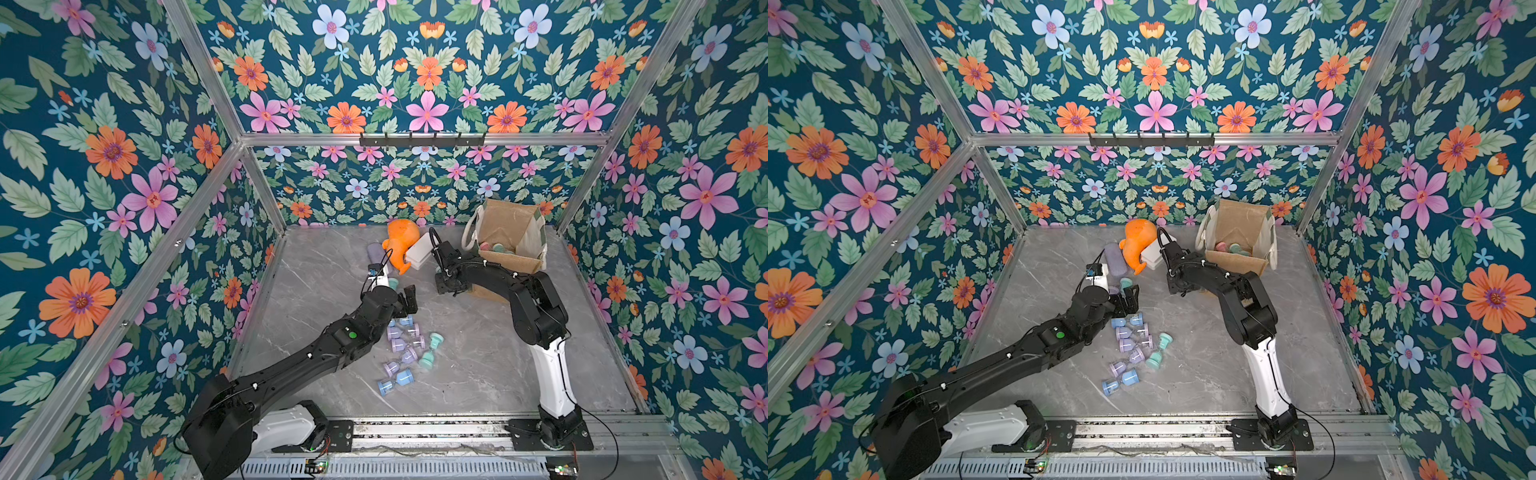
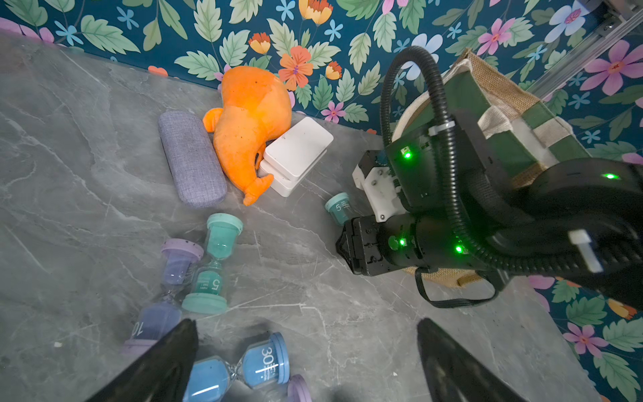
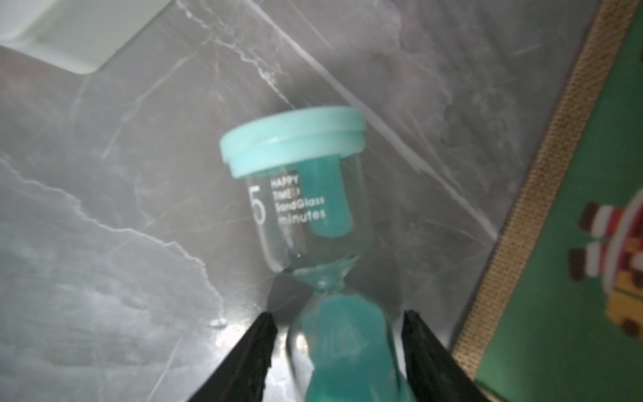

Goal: Put the hourglass into the canvas bag
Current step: Pick up the hourglass from the center of the board.

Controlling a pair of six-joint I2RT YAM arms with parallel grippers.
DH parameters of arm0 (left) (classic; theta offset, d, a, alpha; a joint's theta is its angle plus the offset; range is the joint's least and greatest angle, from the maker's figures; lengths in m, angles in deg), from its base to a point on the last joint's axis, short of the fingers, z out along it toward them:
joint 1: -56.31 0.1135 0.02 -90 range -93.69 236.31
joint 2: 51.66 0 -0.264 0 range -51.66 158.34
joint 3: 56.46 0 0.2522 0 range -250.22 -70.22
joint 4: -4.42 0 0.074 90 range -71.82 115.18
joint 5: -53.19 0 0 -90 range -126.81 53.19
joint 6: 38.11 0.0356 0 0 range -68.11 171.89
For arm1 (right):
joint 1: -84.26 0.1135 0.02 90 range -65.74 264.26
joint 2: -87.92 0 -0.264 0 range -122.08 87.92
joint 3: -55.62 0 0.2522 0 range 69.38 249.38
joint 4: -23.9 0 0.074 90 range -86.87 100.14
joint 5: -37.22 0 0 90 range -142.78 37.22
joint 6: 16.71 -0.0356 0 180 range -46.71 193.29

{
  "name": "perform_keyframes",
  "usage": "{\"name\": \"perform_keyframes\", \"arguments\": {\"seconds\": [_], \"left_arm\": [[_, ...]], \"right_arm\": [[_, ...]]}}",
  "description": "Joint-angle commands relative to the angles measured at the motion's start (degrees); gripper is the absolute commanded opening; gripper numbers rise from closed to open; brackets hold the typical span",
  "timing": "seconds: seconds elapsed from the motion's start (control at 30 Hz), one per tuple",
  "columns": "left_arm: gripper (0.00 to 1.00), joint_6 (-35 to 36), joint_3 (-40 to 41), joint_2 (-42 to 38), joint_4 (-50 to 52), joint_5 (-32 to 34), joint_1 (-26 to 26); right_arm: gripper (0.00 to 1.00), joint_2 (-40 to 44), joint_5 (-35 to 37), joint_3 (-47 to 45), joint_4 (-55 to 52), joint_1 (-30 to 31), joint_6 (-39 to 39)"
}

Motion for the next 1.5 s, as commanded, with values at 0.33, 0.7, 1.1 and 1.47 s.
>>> {"name": "perform_keyframes", "arguments": {"seconds": [0.33,0.7,1.1,1.47], "left_arm": [[1.00,0.3,-0.5,-0.5,-0.2,0.0,0.2],[1.00,0.3,-0.2,-1.1,-0.1,0.2,0.2],[1.00,0.6,-0.4,-2.4,0.2,0.3,0.1],[1.00,3.1,-4.1,-2.4,1.8,-0.7,0.2]], "right_arm": [[0.52,1.8,-1.4,-2.1,-1.7,0.1,-0.1],[0.46,3.0,-2.4,-3.1,-1.0,0.2,-1.1],[0.41,8.1,-3.9,-3.1,-1.1,0.3,-0.8],[0.40,20.1,-8.2,-2.5,-3.2,0.3,-1.2]]}}
